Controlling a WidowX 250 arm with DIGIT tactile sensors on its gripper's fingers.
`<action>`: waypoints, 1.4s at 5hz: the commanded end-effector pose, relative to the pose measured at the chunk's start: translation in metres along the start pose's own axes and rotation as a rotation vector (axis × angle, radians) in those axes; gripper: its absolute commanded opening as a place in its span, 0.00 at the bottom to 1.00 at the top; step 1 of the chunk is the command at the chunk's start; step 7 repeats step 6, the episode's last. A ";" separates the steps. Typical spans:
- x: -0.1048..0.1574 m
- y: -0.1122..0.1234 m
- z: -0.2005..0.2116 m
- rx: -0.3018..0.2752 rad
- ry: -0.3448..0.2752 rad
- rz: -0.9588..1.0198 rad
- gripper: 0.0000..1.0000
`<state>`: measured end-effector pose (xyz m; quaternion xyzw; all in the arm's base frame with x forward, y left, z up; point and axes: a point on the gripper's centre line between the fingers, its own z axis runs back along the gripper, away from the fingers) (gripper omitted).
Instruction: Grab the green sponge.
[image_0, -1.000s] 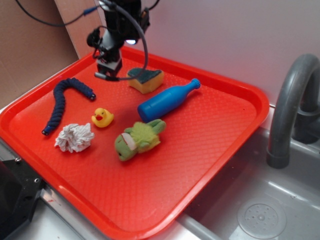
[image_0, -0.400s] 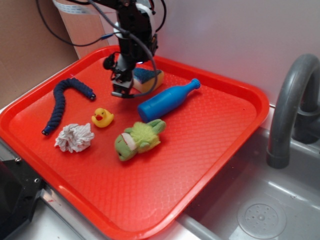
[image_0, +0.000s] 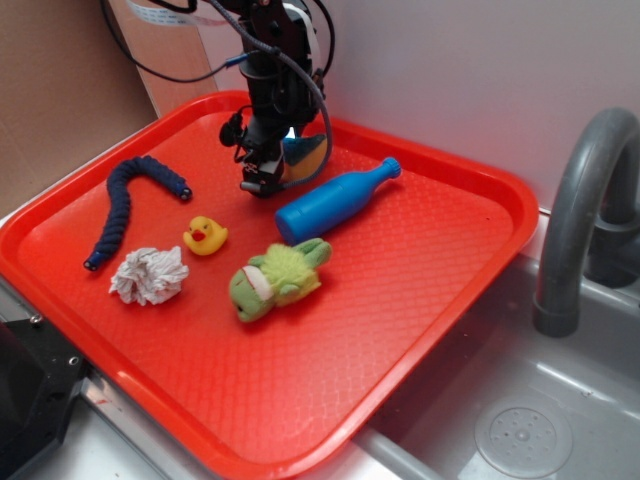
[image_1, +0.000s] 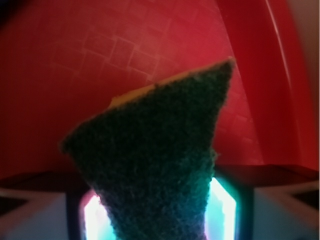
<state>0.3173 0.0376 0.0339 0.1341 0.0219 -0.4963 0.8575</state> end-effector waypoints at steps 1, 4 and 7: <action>-0.017 -0.007 0.050 0.039 -0.134 0.333 0.00; -0.049 -0.057 0.179 -0.014 -0.123 1.109 0.00; -0.035 -0.055 0.201 -0.028 -0.040 1.383 0.00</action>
